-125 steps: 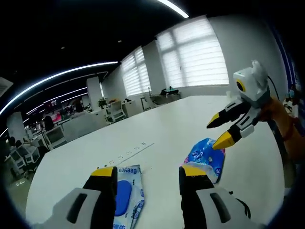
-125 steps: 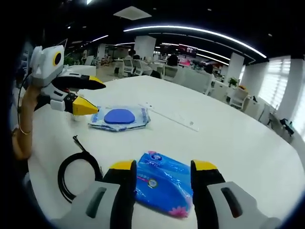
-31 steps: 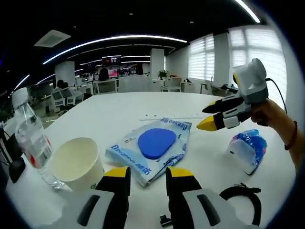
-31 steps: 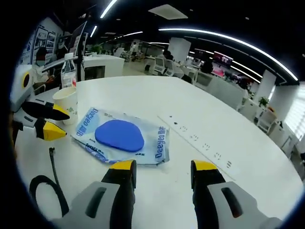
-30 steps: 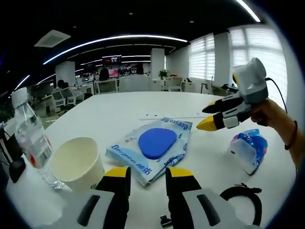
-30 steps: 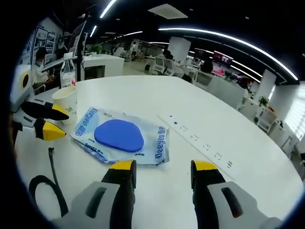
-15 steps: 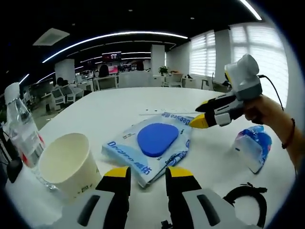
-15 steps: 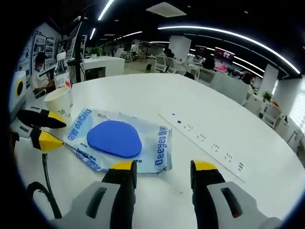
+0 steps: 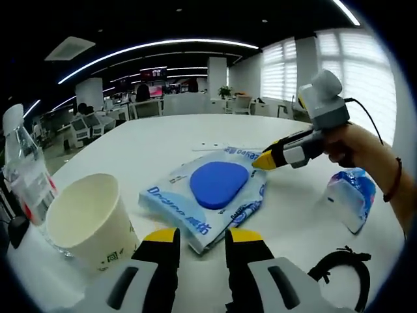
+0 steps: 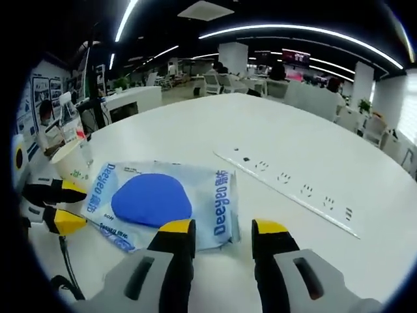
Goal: Arrange the tabletop items into an orderly group along one side of the table until the central work area is clear of visible clutter.
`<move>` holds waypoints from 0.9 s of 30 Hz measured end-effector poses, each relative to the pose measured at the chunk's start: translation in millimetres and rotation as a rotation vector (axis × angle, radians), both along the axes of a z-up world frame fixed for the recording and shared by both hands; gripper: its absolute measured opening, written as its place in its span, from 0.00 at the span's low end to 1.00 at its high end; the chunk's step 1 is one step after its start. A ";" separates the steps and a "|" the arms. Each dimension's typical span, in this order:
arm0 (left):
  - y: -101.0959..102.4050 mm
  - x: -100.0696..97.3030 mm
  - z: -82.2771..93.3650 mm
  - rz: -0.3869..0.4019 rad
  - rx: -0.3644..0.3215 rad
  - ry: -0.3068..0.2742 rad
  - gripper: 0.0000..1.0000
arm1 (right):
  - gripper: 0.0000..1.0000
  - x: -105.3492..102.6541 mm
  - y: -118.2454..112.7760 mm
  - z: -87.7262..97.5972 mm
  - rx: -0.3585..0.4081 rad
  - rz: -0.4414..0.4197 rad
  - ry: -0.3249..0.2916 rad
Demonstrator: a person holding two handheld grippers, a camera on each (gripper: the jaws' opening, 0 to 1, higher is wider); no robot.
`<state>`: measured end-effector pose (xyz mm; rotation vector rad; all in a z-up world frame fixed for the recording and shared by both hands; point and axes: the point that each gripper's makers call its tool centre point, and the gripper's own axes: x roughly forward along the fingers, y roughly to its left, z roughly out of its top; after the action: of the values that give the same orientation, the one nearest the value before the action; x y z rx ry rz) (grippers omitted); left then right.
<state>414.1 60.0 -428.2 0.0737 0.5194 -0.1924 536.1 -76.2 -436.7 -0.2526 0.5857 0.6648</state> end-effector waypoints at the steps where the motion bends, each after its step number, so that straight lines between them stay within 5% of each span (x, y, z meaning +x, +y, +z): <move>1: -0.6 0.0 -1.1 -0.002 -0.003 0.004 0.25 | 0.29 0.5 0.2 -0.7 0.001 -0.001 0.000; 16: -2.3 2.6 -9.1 -0.016 -0.020 0.029 0.21 | 0.18 2.1 3.5 -6.6 0.018 -0.001 0.023; 21: -4.5 2.4 -11.1 -0.027 -0.012 0.030 0.18 | 0.04 0.0 6.3 -9.0 -0.003 0.014 0.023; 27: -5.0 3.2 -10.0 -0.038 -0.016 0.024 0.10 | 0.03 -0.3 7.0 -9.9 -0.018 0.016 0.023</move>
<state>417.3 54.9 -438.2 0.0654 0.5402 -0.2344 535.8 -69.2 -446.6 -0.2669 0.6125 0.6784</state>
